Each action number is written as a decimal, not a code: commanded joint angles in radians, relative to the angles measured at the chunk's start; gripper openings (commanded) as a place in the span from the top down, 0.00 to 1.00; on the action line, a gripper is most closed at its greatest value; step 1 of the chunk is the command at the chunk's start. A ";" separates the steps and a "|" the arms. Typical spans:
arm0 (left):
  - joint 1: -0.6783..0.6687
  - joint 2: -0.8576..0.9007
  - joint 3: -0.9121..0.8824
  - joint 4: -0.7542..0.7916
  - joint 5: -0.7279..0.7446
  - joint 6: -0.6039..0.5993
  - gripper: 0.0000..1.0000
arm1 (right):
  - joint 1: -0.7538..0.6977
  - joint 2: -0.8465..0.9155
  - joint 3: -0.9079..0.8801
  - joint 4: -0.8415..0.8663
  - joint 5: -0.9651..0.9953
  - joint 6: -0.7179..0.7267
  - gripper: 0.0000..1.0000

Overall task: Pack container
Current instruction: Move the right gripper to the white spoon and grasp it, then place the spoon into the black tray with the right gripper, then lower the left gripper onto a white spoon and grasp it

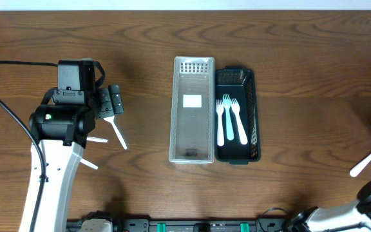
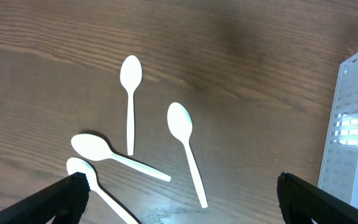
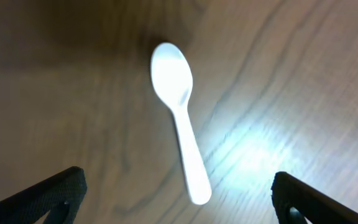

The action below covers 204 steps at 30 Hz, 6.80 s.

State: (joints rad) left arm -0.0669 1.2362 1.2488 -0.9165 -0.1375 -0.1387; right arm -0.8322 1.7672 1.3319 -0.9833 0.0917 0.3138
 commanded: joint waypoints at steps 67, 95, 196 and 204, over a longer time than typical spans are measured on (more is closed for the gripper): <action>0.004 -0.002 0.018 -0.002 -0.006 -0.012 0.02 | -0.024 0.238 -0.165 0.230 -0.126 -0.124 0.82; 0.004 -0.002 0.018 -0.003 -0.005 -0.013 0.02 | 0.999 -0.227 0.060 0.068 -0.145 -0.003 0.92; 0.144 0.738 -0.033 0.064 0.171 -0.172 0.73 | 0.750 -0.149 0.301 -0.220 -0.055 -0.163 0.26; 0.143 0.726 -0.002 0.050 0.170 -0.173 0.94 | 0.750 -0.149 0.301 -0.222 -0.055 -0.163 0.27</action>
State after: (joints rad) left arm 0.0731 1.9606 1.2358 -0.8566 0.0635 -0.3134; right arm -0.0635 1.6188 1.6352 -1.2037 0.0265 0.1699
